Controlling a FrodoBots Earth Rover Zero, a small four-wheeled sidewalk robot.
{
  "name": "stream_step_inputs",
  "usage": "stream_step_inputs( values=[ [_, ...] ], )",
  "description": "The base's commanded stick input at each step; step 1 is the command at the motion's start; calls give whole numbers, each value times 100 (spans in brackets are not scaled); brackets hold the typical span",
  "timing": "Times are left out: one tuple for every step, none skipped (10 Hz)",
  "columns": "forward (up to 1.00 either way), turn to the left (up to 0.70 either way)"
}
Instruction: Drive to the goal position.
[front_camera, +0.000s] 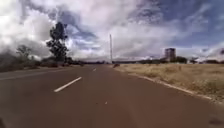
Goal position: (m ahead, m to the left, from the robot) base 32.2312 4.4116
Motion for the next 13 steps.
stream_step_inputs(
  values=[
    [70,0],
    [70,0],
    [70,0],
    [70,0],
    [70,0],
    [70,0],
    [70,0],
    [70,0],
    [70,0],
    [70,0],
    [70,0],
    [70,0],
    [70,0]
  ],
)
